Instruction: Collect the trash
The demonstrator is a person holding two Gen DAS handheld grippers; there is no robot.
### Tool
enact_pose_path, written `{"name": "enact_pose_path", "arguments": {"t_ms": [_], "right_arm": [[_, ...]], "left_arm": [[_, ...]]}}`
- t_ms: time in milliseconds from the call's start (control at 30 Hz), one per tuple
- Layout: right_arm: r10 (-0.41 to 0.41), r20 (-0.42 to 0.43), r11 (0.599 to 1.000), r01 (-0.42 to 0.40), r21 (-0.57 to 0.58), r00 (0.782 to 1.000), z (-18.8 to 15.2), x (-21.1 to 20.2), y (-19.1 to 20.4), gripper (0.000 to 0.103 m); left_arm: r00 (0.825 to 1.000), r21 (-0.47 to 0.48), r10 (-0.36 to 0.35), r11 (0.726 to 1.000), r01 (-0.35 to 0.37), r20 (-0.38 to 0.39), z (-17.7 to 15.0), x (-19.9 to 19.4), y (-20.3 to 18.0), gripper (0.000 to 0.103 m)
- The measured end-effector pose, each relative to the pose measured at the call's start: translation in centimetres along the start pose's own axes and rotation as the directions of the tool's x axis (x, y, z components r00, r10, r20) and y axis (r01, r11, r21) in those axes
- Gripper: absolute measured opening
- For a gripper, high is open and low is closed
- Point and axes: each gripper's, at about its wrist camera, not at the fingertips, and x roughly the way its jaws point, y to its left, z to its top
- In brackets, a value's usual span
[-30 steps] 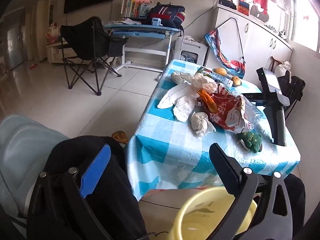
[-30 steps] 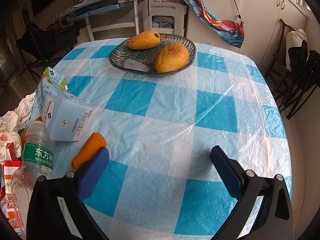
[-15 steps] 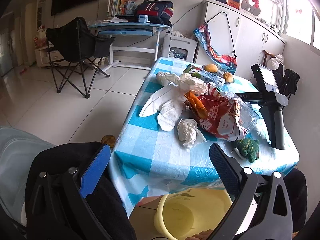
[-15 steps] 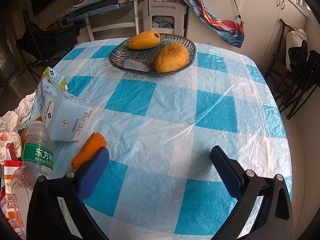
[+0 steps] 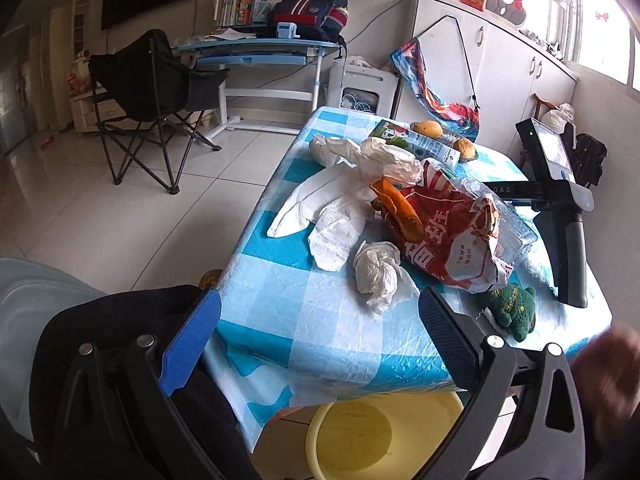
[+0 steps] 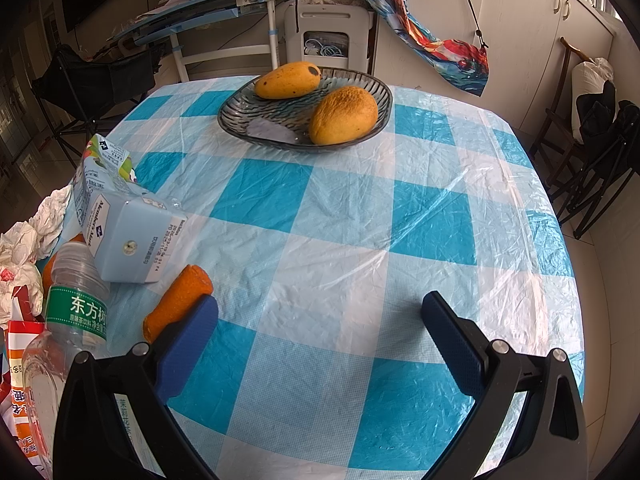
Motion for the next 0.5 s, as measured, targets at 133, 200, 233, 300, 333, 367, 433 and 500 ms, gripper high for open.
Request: {"name": "enact_pose_path", "arguments": {"t_ms": [133,200,233,300,333,367,433,500], "right_arm": [[0.000,0.000,1.000,0.000,0.000,1.000,0.0,0.0,0.0,0.097],[0.000,0.000,1.000,0.000,0.000,1.000,0.0,0.0,0.0,0.097],[0.000,0.000,1.000,0.000,0.000,1.000,0.0,0.1,0.1,0.097],[-0.001,0.000,1.000,0.001,-0.001,1.000,0.0,0.3,0.2,0.097],[0.001,0.002,1.000,-0.001,0.003,1.000,0.1,0.5,0.2,0.097],[0.002,0.001,1.000,-0.002,0.005,1.000,0.3,0.7,0.2,0.097],[0.020,0.003,1.000,-0.020,0.020,1.000,0.2,0.7,-0.1,0.097],[0.028,0.012,0.999,-0.028,0.031,1.000,-0.6,-0.2,-0.8,0.097]], "left_arm": [[1.000,0.049,0.004,0.999,-0.003,-0.008,-0.4,0.2,-1.2,0.095],[1.000,0.059,0.008,0.998,-0.007,-0.016,-0.5,0.3,-1.5,0.096],[1.000,0.058,0.009,0.998,-0.008,-0.016,-0.6,0.3,-1.5,0.095],[1.000,0.055,0.011,0.998,-0.010,-0.018,-0.7,0.3,-1.4,0.095],[1.000,0.055,0.012,0.998,-0.011,-0.019,-0.7,0.3,-1.4,0.095],[1.000,0.056,0.012,0.998,-0.011,-0.018,-0.7,0.3,-1.5,0.095],[1.000,0.054,0.009,0.999,-0.008,-0.013,-0.8,0.1,-1.5,0.095],[1.000,0.044,0.006,0.999,-0.006,-0.006,-0.7,-0.2,-1.1,0.096]]}}
